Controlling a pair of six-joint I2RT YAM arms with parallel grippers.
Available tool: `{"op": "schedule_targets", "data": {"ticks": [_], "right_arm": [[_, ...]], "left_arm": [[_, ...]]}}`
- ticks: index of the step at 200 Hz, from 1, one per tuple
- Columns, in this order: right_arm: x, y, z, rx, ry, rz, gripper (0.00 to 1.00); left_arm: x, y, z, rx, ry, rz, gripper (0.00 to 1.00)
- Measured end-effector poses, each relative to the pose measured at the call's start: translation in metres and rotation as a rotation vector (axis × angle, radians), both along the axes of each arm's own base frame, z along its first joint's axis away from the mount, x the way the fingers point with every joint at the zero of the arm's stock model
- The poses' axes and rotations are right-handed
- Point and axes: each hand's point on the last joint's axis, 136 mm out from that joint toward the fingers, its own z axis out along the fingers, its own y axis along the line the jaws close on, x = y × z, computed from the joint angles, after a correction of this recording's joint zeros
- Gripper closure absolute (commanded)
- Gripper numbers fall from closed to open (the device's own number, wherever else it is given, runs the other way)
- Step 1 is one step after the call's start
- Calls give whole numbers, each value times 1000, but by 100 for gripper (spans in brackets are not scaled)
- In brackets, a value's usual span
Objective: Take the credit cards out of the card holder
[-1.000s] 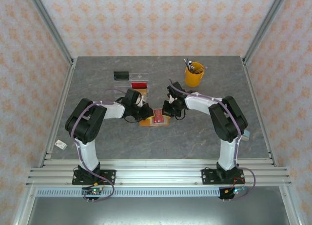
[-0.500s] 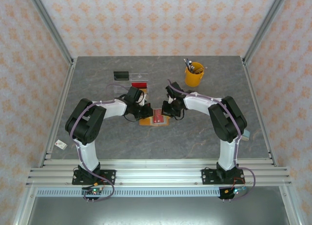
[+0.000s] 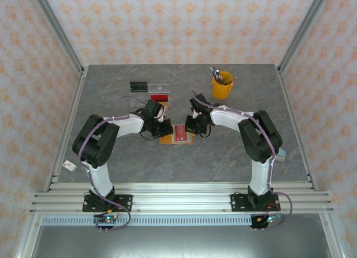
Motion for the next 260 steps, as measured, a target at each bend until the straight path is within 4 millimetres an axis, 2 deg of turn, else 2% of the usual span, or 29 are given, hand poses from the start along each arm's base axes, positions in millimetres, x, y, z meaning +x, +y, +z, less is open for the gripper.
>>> {"op": "schedule_targets", "data": {"ticks": [39, 73, 98, 150, 260], "right_arm": [[-1, -2, 2, 17, -11, -16, 92], [-4, -5, 3, 41, 10, -38, 87], [-5, -2, 3, 66, 26, -47, 82], [-6, 0, 4, 98, 42, -58, 87], [-9, 5, 4, 141, 48, -43, 89]], "left_arm": [[-4, 8, 6, 13, -9, 45, 94], [-14, 16, -5, 43, 10, 55, 94], [-14, 16, -5, 39, 7, 56, 94], [-14, 16, -6, 40, 11, 61, 95], [-14, 16, -7, 40, 14, 60, 96]]}}
